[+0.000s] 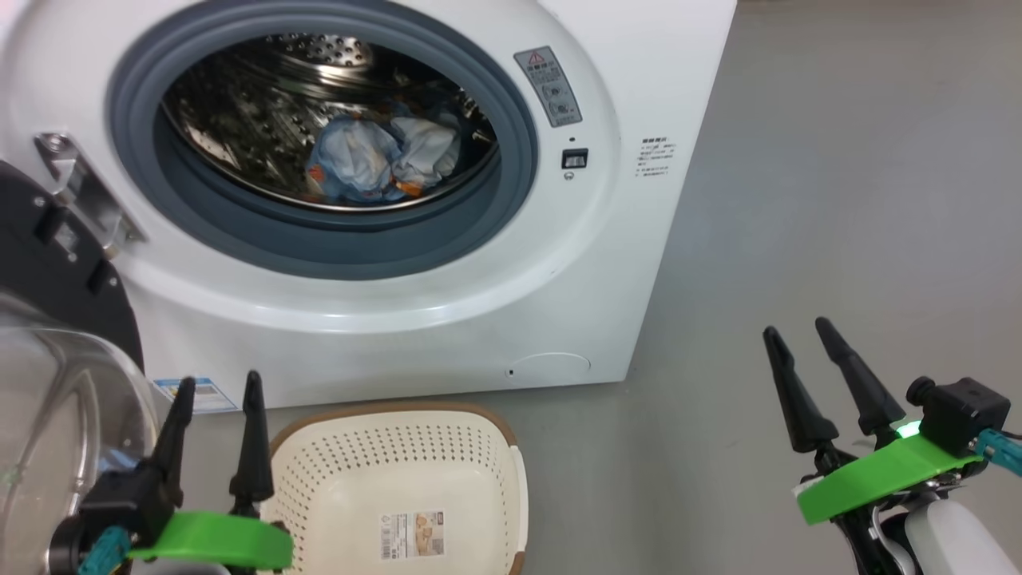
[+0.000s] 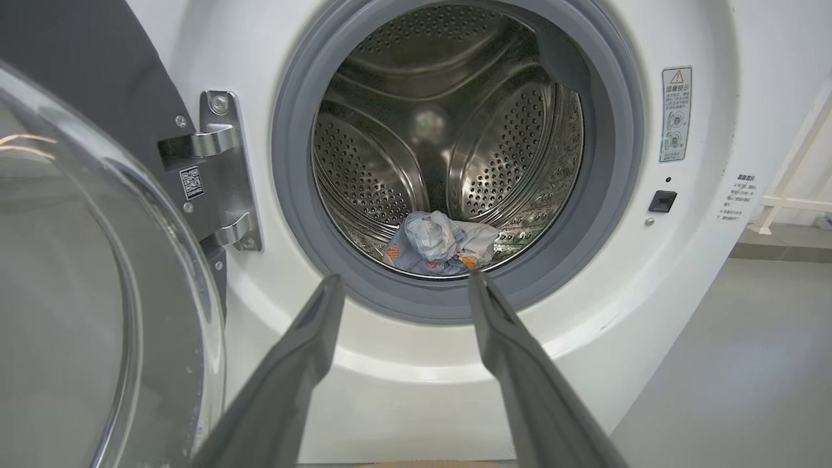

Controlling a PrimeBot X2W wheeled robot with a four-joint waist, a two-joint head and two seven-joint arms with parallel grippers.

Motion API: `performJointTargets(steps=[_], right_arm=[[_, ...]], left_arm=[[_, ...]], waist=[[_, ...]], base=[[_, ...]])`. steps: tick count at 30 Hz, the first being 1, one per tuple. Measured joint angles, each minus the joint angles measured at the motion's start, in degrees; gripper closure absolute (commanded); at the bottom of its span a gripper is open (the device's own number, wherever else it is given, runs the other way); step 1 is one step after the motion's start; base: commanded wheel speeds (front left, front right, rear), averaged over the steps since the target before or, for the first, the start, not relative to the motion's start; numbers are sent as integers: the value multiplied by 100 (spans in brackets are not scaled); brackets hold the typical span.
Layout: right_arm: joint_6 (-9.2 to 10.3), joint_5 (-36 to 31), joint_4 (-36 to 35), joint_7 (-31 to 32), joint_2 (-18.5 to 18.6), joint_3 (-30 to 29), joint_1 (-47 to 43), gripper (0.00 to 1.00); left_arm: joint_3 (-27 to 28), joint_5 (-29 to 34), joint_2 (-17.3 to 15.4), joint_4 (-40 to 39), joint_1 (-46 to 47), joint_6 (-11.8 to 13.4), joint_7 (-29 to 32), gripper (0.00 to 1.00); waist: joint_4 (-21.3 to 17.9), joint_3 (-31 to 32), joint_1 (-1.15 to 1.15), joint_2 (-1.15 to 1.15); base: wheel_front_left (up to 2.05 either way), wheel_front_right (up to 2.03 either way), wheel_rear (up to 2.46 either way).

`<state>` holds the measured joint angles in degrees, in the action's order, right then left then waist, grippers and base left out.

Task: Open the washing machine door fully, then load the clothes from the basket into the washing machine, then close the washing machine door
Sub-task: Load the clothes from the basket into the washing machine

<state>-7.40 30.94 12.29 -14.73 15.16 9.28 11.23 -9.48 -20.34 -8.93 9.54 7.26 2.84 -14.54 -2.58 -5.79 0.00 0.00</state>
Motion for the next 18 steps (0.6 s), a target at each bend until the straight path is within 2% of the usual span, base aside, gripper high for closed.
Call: performJointTargets(steps=[13,18], right_arm=[[0,49,-5,0,142,111,-88,0],[0,45,-2,0,142,113,-88,0]], left_arm=[[149,-64,31,-293,-385,43,0,0],[147,-96,30,-302,-385,-70,0,0]], waist=[[109,172,0,0],[107,156,0,0]], base=[[0,0,0],[0,0,0]])
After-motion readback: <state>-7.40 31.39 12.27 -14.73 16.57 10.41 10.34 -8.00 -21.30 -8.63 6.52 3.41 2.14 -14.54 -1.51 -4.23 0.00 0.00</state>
